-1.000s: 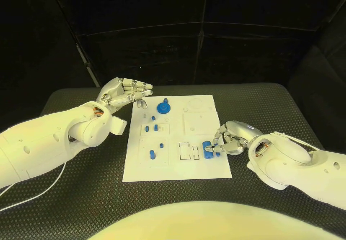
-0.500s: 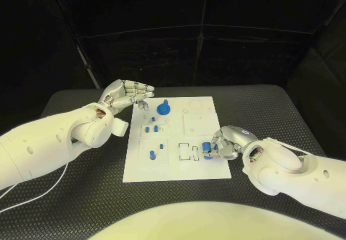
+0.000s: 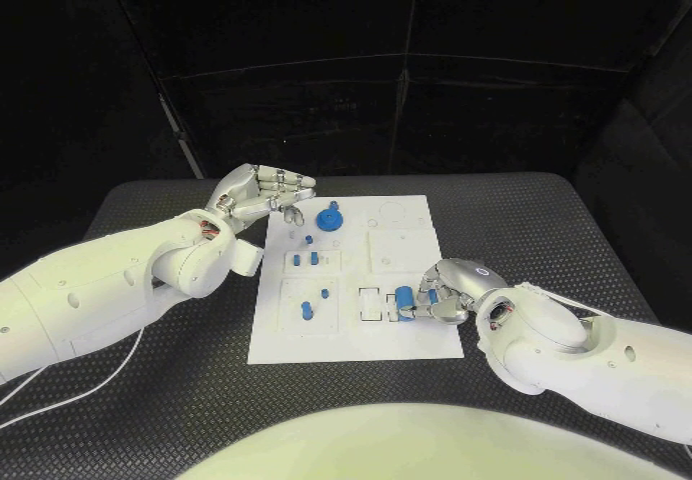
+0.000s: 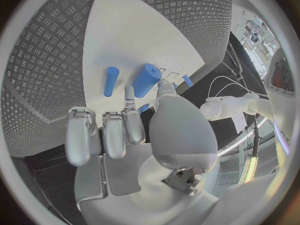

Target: Assemble the parts on the task board

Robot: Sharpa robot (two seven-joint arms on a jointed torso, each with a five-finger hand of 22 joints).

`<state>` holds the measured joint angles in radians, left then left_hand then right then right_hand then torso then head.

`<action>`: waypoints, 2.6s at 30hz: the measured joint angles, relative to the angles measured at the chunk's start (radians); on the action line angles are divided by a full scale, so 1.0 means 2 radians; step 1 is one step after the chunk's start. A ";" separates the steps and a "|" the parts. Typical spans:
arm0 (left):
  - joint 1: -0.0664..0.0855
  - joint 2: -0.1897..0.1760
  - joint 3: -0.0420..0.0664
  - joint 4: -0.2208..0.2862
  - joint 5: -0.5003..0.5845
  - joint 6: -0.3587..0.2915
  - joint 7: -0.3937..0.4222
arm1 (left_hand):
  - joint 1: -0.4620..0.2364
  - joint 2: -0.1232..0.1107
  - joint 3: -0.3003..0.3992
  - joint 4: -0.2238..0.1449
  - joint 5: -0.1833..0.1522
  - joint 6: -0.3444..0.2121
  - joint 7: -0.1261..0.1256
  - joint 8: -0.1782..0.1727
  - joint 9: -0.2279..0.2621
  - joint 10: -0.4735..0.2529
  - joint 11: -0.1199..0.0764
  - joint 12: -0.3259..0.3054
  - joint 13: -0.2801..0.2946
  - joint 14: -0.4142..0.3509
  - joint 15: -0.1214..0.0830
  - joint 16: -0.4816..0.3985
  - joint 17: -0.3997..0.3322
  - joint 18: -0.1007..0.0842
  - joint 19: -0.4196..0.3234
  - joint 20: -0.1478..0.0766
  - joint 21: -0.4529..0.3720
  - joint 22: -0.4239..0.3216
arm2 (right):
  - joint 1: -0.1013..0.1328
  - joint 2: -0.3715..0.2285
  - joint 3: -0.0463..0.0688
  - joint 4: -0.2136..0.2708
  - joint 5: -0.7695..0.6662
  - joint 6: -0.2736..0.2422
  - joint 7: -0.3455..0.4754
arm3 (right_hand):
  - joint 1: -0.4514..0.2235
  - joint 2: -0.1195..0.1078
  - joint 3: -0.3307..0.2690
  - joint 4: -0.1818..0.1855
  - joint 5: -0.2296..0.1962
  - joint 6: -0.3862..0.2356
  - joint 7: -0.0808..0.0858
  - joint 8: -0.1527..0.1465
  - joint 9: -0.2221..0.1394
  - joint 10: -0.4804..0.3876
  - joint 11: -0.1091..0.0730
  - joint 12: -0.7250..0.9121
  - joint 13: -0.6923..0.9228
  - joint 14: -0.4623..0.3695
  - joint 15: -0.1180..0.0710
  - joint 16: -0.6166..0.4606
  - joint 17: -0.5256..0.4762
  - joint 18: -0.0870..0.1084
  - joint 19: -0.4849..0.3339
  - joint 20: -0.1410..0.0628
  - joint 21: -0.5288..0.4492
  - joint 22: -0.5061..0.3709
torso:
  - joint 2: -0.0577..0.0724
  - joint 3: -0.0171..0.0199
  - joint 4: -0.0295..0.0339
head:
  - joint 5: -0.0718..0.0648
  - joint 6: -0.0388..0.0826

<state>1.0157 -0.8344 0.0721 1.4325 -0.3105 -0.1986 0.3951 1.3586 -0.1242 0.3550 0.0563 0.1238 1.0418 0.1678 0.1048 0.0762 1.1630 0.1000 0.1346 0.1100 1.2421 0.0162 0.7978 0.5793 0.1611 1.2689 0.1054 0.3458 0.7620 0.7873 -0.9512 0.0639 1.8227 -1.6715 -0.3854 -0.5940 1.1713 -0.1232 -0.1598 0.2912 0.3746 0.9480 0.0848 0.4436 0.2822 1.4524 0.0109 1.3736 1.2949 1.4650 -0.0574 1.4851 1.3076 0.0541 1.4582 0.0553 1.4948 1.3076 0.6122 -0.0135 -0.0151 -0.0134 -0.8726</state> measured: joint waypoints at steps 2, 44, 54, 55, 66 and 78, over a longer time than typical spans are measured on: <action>0.000 0.000 0.000 0.000 0.000 0.000 0.000 | 0.000 0.000 0.000 0.000 0.000 0.000 0.000 0.000 0.000 0.000 0.000 0.000 0.000 0.000 0.000 0.000 0.000 0.000 0.000 0.000 0.000 0.000 | 0.000 0.002 0.000 -0.002 -0.002 0.000 -0.002 | 0.000 0.000 0.000 0.000 0.001 0.000 0.000 0.000 0.000 0.000 0.000 0.000 0.000 0.000 0.000 0.000 0.000 0.000 0.000 0.000 0.000 0.000 | 0.000 0.0001 0.0000 | 0.000 0.000; 0.000 -0.003 0.000 0.001 0.001 0.004 -0.001 | 0.000 0.000 -0.002 0.002 0.000 0.000 0.000 0.000 0.000 0.000 0.000 0.000 0.000 0.000 0.000 0.000 0.000 0.000 0.000 0.000 0.000 -0.001 | 0.000 -0.005 0.007 0.023 0.048 -0.047 -0.009 | 0.045 0.056 0.024 -0.010 0.089 -0.021 0.000 0.037 0.014 0.002 -0.006 -0.011 0.007 0.000 -0.004 0.006 0.000 -0.008 0.002 -0.002 0.006 0.000 | 0.001 0.0004 0.0005 | -0.003 0.000; 0.000 -0.003 0.000 0.001 0.001 0.005 -0.001 | 0.000 0.000 -0.002 0.002 0.000 0.000 0.000 0.000 0.000 0.000 0.000 0.000 0.000 0.000 0.000 0.000 0.000 0.000 0.000 0.000 0.000 -0.001 | 0.001 0.002 0.012 0.039 0.083 -0.074 0.008 | 0.046 0.057 0.025 -0.008 0.089 -0.019 0.002 0.037 0.014 0.004 -0.007 -0.009 0.007 0.000 -0.004 0.006 0.000 -0.008 0.004 -0.004 0.006 0.000 | 0.002 0.0004 0.0004 | -0.001 0.000; 0.000 -0.002 0.000 0.001 0.001 0.005 -0.001 | 0.000 0.000 -0.002 0.002 0.000 0.000 0.000 0.000 0.000 0.000 0.000 0.000 0.000 0.000 0.000 0.000 0.000 0.000 0.000 0.000 0.000 -0.001 | 0.001 0.005 0.012 0.037 0.085 -0.072 0.009 | 0.046 0.056 0.023 -0.005 0.089 -0.019 0.002 0.037 0.014 0.004 -0.007 -0.010 0.007 0.000 -0.004 0.006 0.000 -0.008 0.004 -0.004 0.006 0.000 | 0.002 0.0004 0.0004 | -0.001 0.000; 0.000 -0.003 0.000 0.003 0.001 0.005 -0.001 | 0.000 0.000 -0.002 0.002 0.000 0.000 0.000 0.000 0.000 0.000 0.000 0.000 0.000 0.000 0.000 0.000 0.000 0.000 0.000 0.000 0.000 -0.001 | 0.003 0.034 0.013 0.019 0.096 -0.024 -0.002 | 0.000 0.055 0.001 -0.001 0.086 0.007 -0.013 0.041 0.033 0.003 -0.012 -0.019 0.007 0.000 -0.007 0.006 0.000 -0.008 0.005 -0.006 0.006 0.000 | 0.003 0.0004 0.0011 | 0.003 0.000; 0.000 -0.005 0.000 0.005 0.001 0.005 -0.002 | 0.000 0.000 -0.003 0.000 0.000 0.000 0.000 0.000 0.000 0.000 0.000 0.000 0.001 0.000 0.000 0.000 0.000 0.000 0.000 0.000 -0.002 -0.001 | 0.004 0.052 0.013 0.008 0.096 0.009 -0.019 | -0.003 0.053 -0.005 -0.001 0.079 0.011 -0.016 0.041 0.036 0.003 -0.012 -0.019 0.006 0.000 -0.007 0.006 0.000 -0.008 0.003 -0.007 0.006 0.000 | 0.002 0.0007 0.0005 | 0.007 0.000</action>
<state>1.0159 -0.8446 0.0720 1.4427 -0.3088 -0.1891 0.3917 1.3586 -0.1242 0.3491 0.0565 0.1238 1.0418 0.1678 0.1048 0.0763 1.1630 0.1000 0.1346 0.1117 1.2421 0.0162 0.7978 0.5795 0.1611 1.2689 0.1054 0.3418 0.7597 0.7951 -0.8480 0.0898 1.8396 -1.4799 -0.3671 -0.6315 1.1655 -0.0179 -0.1696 0.2898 0.5319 0.9696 0.0524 0.5257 0.3535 1.4576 -0.0129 1.3358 1.3078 1.4649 -0.0717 1.4965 1.3080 0.0383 1.4650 0.0408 1.5064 1.3073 0.6170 -0.0121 -0.0141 0.0009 -0.8726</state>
